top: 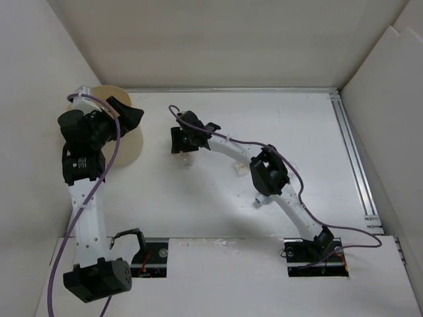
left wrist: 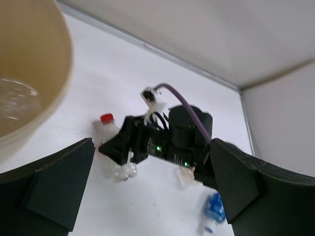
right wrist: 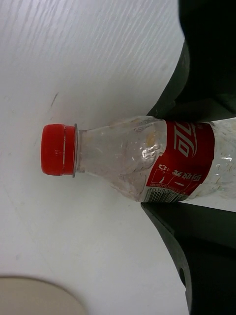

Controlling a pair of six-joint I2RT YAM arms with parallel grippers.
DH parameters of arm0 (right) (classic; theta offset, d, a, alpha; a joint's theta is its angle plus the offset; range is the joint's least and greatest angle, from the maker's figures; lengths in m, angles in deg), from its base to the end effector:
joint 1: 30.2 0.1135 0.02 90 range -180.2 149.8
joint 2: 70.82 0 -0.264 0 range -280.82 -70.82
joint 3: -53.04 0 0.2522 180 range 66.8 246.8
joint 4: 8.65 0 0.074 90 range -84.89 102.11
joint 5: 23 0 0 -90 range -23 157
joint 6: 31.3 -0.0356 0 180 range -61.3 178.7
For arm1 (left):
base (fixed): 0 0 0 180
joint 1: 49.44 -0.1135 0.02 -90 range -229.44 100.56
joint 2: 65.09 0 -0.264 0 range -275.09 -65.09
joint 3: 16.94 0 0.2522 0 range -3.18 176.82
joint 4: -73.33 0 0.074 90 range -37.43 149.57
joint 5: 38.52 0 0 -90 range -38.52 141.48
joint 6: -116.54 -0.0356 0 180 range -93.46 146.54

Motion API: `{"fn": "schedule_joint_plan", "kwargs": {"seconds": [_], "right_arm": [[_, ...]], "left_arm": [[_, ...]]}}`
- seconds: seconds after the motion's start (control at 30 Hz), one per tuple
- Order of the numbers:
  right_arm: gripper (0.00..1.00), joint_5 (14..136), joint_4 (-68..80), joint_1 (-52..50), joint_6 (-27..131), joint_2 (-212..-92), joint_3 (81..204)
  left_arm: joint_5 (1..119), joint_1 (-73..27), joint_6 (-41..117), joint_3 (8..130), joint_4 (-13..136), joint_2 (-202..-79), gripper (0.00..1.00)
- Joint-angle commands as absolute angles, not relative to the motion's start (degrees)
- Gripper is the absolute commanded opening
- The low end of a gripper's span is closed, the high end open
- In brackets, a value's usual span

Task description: Put the plastic bottles in the bin

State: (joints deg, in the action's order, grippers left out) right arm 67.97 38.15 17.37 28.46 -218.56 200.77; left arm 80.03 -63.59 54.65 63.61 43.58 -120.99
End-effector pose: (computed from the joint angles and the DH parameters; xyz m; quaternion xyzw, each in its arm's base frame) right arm 0.3844 0.4215 0.1745 -0.1432 0.9187 0.2373 0.2815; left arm 0.2040 0.0339 0.4279 -0.1025 0.7270 -0.2601 0.6271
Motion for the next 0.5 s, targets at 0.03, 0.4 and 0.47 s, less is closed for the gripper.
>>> {"fn": "schedule_joint_plan", "kwargs": {"seconds": [0.03, 0.4, 0.47], "right_arm": [[0.0, 68.8, 34.9, 13.8, 28.1, -209.2, 190.1], [0.0, 85.1, 11.1, -7.3, 25.4, -169.8, 153.0], [0.0, 89.1, 6.2, -8.1, 24.8, -163.8, 148.2]], "left_arm": [[89.6, -54.4, 54.7, 60.2, 51.7, -123.5, 1.0], [98.7, -35.5, 64.1, 51.3, 79.6, -131.4, 1.0], [99.7, -35.5, 67.1, 49.7, 85.6, -132.8, 1.0]]}}
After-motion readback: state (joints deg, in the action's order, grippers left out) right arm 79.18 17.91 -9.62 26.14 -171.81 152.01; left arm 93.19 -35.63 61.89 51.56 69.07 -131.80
